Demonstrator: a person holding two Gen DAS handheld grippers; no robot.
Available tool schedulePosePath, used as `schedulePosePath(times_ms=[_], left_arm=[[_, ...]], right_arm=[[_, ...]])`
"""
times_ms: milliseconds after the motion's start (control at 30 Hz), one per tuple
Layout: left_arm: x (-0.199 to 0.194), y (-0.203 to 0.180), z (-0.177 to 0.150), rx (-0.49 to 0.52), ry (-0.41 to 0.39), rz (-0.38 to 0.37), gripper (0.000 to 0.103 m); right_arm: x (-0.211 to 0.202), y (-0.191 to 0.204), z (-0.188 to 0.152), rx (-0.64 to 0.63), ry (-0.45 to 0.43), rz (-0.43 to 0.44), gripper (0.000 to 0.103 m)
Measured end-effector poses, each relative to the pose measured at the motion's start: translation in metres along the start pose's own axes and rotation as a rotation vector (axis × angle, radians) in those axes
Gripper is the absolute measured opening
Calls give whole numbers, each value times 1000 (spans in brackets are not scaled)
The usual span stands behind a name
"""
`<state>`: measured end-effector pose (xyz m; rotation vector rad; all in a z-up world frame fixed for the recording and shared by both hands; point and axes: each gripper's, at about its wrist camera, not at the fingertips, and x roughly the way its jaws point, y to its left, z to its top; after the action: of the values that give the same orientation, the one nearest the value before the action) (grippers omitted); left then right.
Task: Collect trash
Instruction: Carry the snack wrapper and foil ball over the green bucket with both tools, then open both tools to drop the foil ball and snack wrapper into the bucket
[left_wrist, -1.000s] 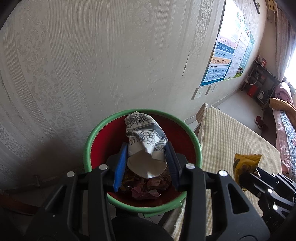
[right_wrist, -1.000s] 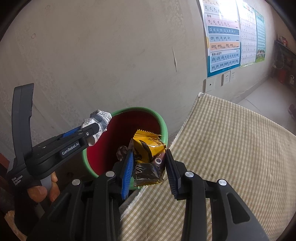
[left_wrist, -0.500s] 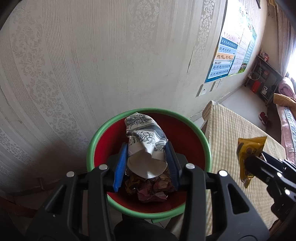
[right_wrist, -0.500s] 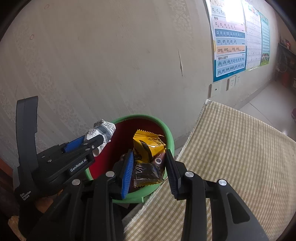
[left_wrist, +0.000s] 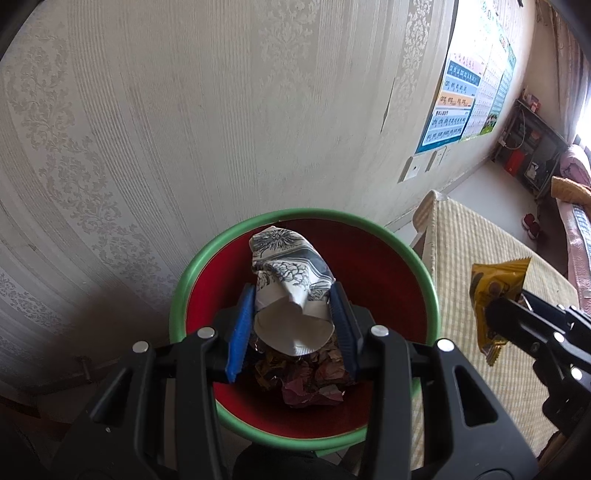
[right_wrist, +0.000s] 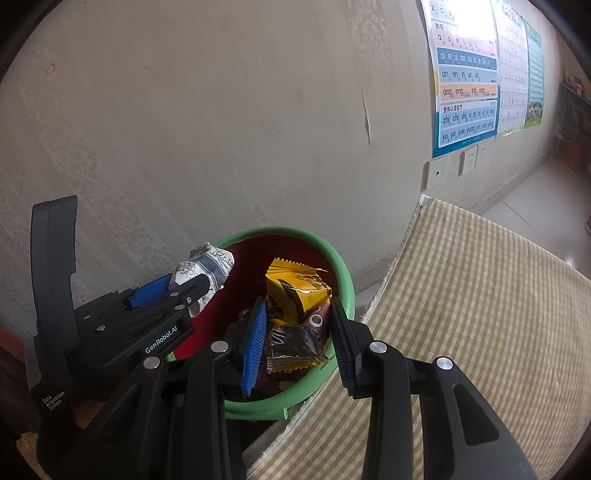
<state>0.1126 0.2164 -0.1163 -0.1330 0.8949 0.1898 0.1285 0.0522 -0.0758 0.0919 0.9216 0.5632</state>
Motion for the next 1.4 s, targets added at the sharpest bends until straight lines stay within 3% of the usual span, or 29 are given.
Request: schedulePosePath(times_ms=[1233,1400], left_arm=[[25,4,8,2,74,12,39],[32,4,8,-4,111,7,44]], right_arm=[[18,-10,11,33,19,21,35],[22,-10,14,32,24,28,35]])
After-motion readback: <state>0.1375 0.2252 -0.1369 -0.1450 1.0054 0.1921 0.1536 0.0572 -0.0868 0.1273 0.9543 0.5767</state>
